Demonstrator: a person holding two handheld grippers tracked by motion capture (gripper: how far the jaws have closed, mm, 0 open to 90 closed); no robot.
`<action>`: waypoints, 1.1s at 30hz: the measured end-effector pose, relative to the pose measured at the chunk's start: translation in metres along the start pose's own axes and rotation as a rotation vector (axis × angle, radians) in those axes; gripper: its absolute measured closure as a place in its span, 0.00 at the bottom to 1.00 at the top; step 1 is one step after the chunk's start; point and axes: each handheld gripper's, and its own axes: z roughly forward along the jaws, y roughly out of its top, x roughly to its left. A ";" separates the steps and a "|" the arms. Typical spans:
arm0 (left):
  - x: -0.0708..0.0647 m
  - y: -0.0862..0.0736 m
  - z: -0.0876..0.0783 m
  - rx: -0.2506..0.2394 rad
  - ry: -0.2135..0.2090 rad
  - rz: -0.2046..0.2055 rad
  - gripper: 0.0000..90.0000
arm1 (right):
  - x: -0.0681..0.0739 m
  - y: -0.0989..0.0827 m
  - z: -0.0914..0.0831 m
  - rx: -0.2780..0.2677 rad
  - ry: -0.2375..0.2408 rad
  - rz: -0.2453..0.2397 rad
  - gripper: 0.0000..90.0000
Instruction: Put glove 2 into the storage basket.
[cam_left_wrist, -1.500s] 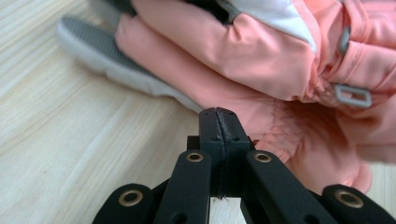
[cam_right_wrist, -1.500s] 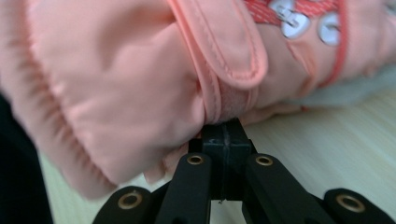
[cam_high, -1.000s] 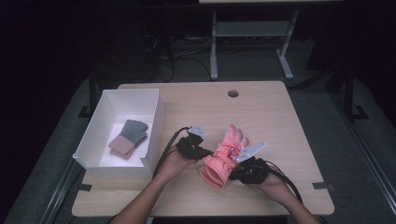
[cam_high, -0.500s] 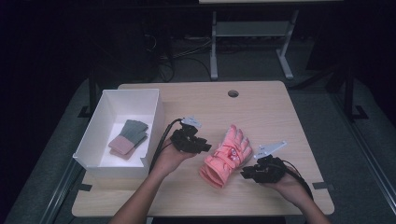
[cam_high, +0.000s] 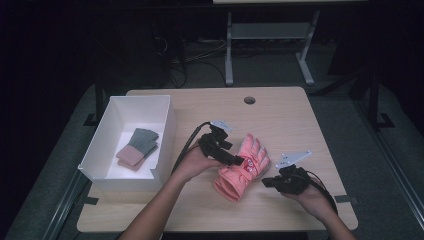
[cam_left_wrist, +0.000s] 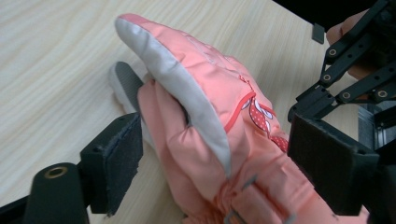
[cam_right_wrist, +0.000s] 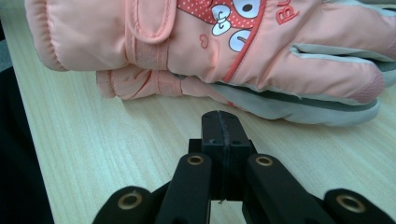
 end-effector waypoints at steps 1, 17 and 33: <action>0.001 0.001 0.003 0.011 -0.003 -0.001 0.19 | 0.000 0.000 0.000 0.003 0.000 -0.001 1.00; 0.010 -0.009 0.046 0.127 -0.032 -0.057 0.14 | 0.000 -0.001 -0.001 0.014 -0.012 -0.006 1.00; 0.013 -0.015 0.064 0.211 -0.061 -0.095 0.16 | -0.005 -0.002 -0.004 -0.007 -0.037 0.002 0.62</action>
